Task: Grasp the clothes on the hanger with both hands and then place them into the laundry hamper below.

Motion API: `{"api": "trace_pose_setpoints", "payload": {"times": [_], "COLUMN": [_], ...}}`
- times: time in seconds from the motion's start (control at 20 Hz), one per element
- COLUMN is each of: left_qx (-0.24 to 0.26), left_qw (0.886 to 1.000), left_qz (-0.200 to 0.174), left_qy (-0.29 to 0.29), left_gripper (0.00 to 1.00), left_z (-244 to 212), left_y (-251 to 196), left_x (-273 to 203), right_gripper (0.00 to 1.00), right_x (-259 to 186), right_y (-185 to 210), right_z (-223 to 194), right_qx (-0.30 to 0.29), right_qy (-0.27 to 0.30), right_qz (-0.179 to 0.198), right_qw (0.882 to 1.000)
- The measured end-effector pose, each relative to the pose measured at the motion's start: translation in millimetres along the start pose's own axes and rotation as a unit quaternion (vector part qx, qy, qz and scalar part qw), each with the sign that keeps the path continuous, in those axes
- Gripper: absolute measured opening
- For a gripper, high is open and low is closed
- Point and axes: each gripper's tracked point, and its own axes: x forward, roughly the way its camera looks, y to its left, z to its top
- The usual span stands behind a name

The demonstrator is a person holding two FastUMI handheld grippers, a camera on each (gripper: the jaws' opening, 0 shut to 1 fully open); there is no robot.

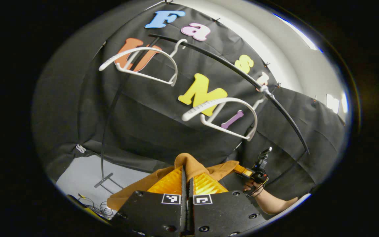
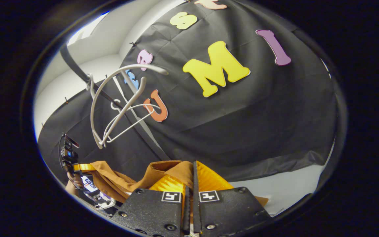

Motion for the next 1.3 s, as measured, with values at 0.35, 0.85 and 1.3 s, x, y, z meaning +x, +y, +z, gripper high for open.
{"api": "trace_pose_setpoints", "payload": {"times": [0.35, 0.85, 1.3], "left_qx": [-0.011, 0.055, 0.06], "left_qw": [0.999, 0.992, 0.989], "left_qz": [-0.033, -0.112, -0.133], "left_qy": [-0.018, 0.001, -0.019], "left_gripper": [0.06, 0.0, 0.06], "left_z": [-16.1, -24.5, -25.4], "left_y": [-40.5, -125.0, -165.5], "left_x": [-16.9, -9.5, 5.2], "right_gripper": [0.06, 0.05, 0.05], "right_x": [-39.0, -64.6, -79.4], "right_y": [44.1, 170.4, 210.8], "right_z": [-39.7, -46.7, -35.8], "right_qx": [0.022, -0.018, -0.005], "right_qy": [-0.006, -0.008, -0.021], "right_qz": [0.017, 0.111, 0.183], "right_qw": [1.0, 0.994, 0.983]}}
